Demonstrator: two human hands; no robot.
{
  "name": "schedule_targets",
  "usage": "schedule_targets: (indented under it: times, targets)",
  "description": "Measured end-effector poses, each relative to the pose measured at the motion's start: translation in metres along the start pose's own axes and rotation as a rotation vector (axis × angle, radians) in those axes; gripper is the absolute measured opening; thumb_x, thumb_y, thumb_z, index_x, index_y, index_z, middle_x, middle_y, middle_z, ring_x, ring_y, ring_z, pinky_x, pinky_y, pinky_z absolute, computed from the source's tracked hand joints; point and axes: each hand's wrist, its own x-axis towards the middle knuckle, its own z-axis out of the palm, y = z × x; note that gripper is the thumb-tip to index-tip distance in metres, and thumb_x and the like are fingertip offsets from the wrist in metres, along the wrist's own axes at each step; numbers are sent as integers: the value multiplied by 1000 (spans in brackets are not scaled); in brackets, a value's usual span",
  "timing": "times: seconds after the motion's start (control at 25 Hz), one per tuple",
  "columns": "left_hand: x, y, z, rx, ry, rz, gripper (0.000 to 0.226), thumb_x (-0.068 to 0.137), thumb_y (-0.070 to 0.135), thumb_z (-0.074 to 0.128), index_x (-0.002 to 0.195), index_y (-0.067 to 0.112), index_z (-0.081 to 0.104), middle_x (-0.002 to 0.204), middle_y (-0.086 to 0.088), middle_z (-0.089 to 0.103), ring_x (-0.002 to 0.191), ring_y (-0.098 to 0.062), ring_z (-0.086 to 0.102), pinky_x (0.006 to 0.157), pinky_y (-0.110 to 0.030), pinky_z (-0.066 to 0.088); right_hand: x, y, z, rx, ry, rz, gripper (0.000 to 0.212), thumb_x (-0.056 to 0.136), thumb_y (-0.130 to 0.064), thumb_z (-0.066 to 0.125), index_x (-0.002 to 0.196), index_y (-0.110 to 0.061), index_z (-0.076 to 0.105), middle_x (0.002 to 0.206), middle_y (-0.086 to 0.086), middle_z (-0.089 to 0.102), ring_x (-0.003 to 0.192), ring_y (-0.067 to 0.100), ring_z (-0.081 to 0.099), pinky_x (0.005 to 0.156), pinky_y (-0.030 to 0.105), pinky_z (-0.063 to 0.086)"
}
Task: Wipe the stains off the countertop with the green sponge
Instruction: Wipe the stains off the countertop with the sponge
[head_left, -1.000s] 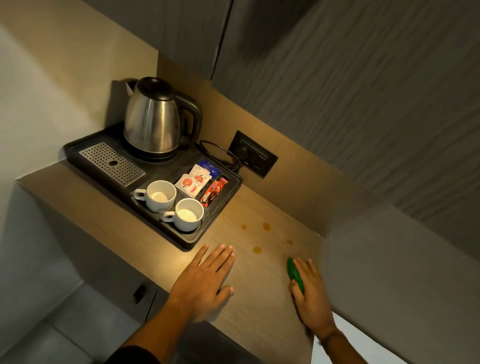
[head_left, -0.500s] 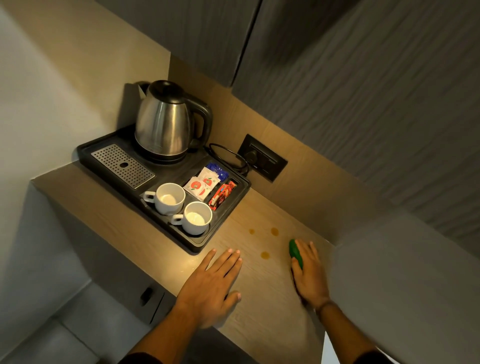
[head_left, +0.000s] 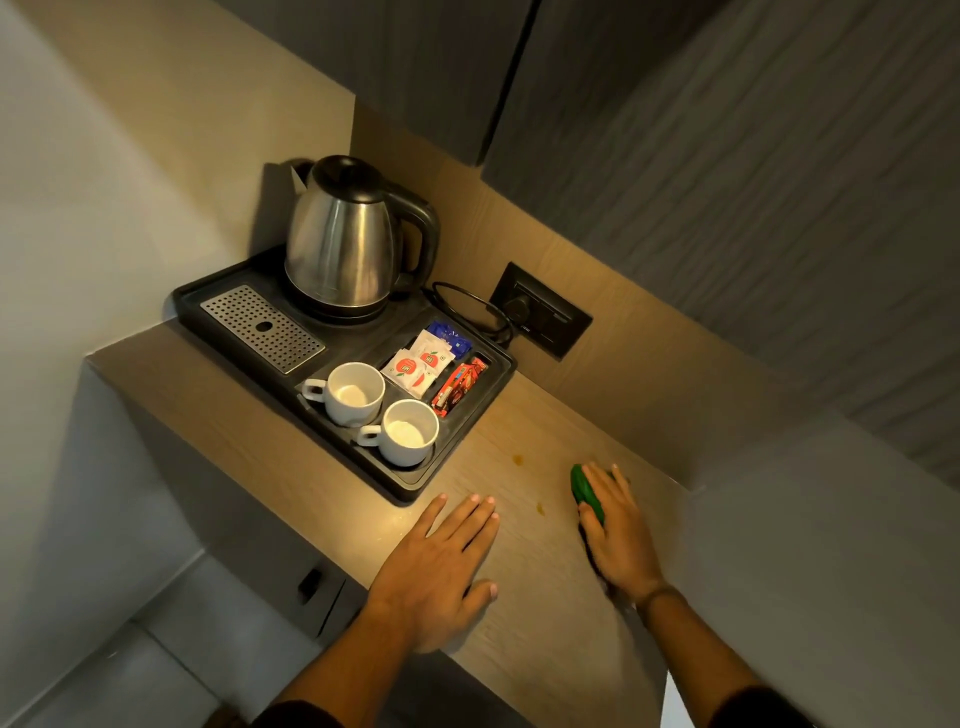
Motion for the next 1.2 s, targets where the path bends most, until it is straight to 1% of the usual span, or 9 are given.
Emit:
schedule_targets:
  times: [0.08,0.28,0.4,0.52,0.64,0.76,0.88,1.0,1.2]
  targets:
    - [0,-1,1,-3,-2,0,75,106,63,20,163,20,-1,174,-1,-4,156,-16,-14,128,-53,-4,22,-34,11,-11,1,15,57,103,-14,58,156,-20,40,164,-2,34,157,28,19,128,50,15]
    - [1,-1,0,4,-12,-1,75,105,63,19,163,19,-1,174,-2,-3,157,-17,-14,128,-55,3,-58,-18,19,-53,-136,-277,65,101,-30,45,161,-40,21,170,-15,24,159,12,6,128,47,8]
    - [0,-1,1,4,-6,0,75,105,63,19,163,20,-1,174,-1,-4,156,-17,-15,128,-54,0,-20,-14,4,-13,-75,-127,60,103,-19,55,158,-28,35,167,-4,33,159,22,12,127,56,20]
    - [1,-2,2,1,8,-5,75,105,63,21,163,20,2,174,-1,-2,157,-17,-12,128,-53,0,52,-58,13,-37,-32,-1,57,103,-14,57,157,-18,37,166,5,34,157,30,16,127,56,15]
    - [1,-1,3,10,15,-3,75,106,63,22,163,19,4,174,-2,0,157,-17,-10,128,-54,2,47,-80,33,-49,-134,-200,61,103,-22,52,160,-24,31,168,2,32,158,24,12,129,52,8]
    - [1,-2,4,12,22,-3,74,106,63,22,163,19,3,174,-2,0,157,-17,-11,128,-54,1,-3,-40,21,-80,-179,-362,63,101,-31,45,161,-32,26,169,-6,29,159,16,6,128,47,6]
    - [1,-3,6,2,28,-1,74,106,63,22,163,20,2,174,-1,0,157,-16,-11,128,-52,-2,23,-17,5,-36,-113,-198,58,102,-23,51,159,-24,35,167,0,34,158,24,13,127,55,18]
    - [2,-4,8,1,40,-1,74,106,64,23,163,21,4,174,0,2,157,-16,-9,128,-50,-4,76,-52,15,-38,-48,-15,56,104,-17,55,157,-17,38,165,6,36,157,30,17,126,56,18]
    - [3,-4,10,-5,52,-2,75,105,63,26,163,20,8,174,-2,7,158,-17,-4,128,-52,2,-16,-43,30,-82,-170,-323,64,103,-30,48,162,-36,22,170,-11,23,159,15,5,128,49,7]
